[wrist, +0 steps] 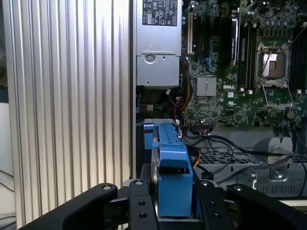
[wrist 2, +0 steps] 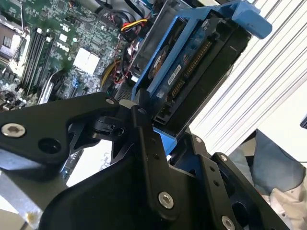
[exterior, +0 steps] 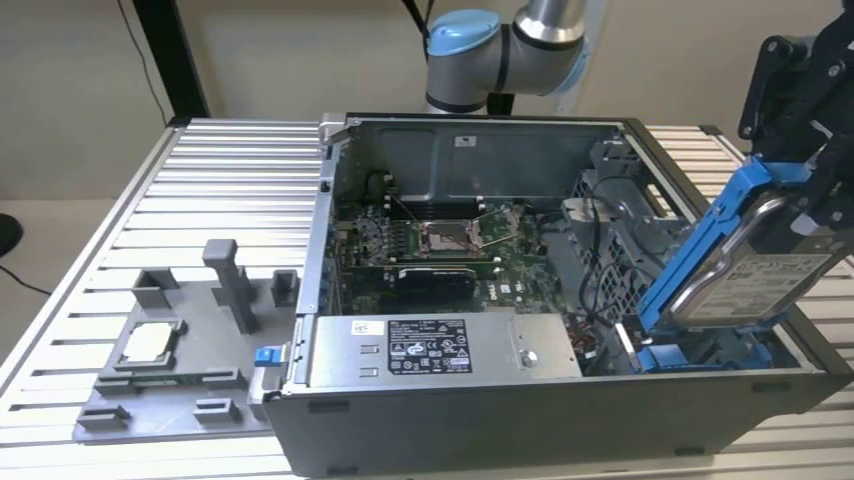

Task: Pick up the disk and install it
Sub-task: 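Insert the disk into the insertion slot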

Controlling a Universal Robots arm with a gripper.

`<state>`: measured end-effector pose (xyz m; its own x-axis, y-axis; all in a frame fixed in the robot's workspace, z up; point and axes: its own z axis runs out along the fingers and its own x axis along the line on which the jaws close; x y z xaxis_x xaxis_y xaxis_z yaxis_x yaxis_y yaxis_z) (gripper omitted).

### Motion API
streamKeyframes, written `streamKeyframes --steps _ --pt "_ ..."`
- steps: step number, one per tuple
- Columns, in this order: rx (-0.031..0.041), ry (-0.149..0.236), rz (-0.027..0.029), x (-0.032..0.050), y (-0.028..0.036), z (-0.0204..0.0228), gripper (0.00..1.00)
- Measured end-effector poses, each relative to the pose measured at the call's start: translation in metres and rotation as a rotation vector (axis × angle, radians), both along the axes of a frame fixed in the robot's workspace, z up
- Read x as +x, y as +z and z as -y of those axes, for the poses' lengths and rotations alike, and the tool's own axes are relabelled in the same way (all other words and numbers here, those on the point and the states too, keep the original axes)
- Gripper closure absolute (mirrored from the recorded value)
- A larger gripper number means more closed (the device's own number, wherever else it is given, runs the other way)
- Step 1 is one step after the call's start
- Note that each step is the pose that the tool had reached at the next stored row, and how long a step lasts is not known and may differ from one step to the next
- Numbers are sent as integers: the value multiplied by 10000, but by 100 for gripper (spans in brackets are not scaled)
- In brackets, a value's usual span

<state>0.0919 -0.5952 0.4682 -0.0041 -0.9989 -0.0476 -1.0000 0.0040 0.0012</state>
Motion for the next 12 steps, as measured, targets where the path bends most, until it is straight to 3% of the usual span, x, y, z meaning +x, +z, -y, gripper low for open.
streamKeyframes --steps 7,12 --pt "134 0 84 4 -45 0 100" --pt "138 0 94 9 -91 0 100"
